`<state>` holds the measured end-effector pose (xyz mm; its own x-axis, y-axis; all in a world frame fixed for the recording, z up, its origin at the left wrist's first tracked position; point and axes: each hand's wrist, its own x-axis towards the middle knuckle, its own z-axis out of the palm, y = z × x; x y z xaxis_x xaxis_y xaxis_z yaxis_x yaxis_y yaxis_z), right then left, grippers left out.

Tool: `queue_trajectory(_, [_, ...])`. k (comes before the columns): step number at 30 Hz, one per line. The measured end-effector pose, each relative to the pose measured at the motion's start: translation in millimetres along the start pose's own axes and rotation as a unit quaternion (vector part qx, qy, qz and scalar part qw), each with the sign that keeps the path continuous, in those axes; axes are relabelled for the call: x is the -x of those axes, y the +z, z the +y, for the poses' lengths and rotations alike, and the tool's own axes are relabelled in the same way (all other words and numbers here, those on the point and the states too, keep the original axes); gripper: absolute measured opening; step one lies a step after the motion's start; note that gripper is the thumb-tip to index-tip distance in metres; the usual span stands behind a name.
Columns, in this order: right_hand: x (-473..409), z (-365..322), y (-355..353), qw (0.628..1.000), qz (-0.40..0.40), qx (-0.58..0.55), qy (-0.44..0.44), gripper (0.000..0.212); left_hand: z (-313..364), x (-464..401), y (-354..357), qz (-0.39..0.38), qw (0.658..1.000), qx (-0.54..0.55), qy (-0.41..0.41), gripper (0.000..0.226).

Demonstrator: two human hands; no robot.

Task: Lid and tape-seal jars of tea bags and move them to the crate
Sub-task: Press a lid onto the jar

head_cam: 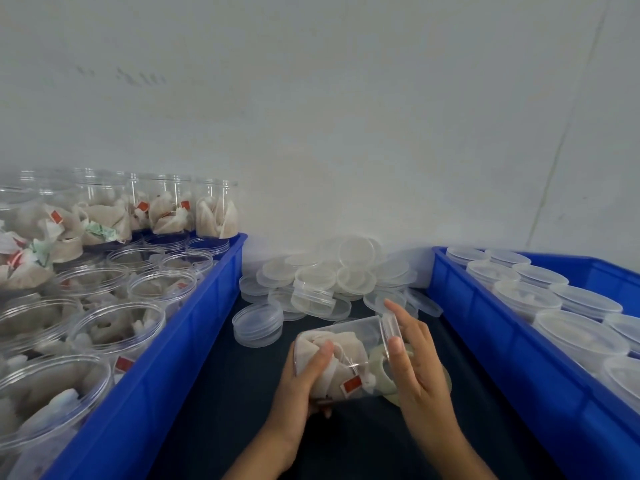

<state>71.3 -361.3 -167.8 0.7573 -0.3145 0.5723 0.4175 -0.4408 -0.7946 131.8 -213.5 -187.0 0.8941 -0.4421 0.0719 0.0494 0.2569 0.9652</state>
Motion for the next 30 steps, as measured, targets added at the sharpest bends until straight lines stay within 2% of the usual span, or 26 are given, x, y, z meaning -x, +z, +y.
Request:
queue_trajectory(5, [-4.0, 6.4, 4.4, 0.995, 0.0, 0.057, -0.08, 0.05, 15.0, 0.3, -5.1, -0.065, 0.995, -0.01, -0.081, 0.064])
queue_trajectory(9, [-9.7, 12.2, 5.1, 0.992, -0.009, 0.061, -0.115, 0.049, 21.2, -1.8, -10.5, -0.094, 0.988, -0.027, -0.117, 0.063])
queue_trajectory(14, [-10.3, 14.2, 3.8, 0.99, -0.005, 0.058, -0.131, 0.047, 18.5, -2.6, -12.5, -0.109, 0.987, -0.014, -0.117, 0.067])
queue_trajectory(18, [-11.7, 8.1, 8.7, 0.991, -0.016, 0.012, -0.13, 0.045, 15.2, -0.8, -15.8, -0.107, 0.99, 0.015, -0.095, 0.06])
queue_trajectory(23, [-12.5, 7.9, -4.6, 0.988, -0.018, 0.026, -0.151, 0.045, 20.7, 1.1, -12.1, -0.115, 0.988, -0.008, -0.106, 0.055])
queue_trajectory(26, [-12.0, 3.3, -7.7, 0.979, -0.026, 0.053, -0.196, 0.044, 25.9, -1.0, -15.4, -0.147, 0.977, 0.001, -0.156, 0.057])
queue_trajectory(30, [-9.8, -9.0, -4.9, 0.938, -0.067, 0.116, -0.319, 0.046, 34.8, -0.9, -33.5, -0.248, 0.93, 0.027, -0.271, 0.069])
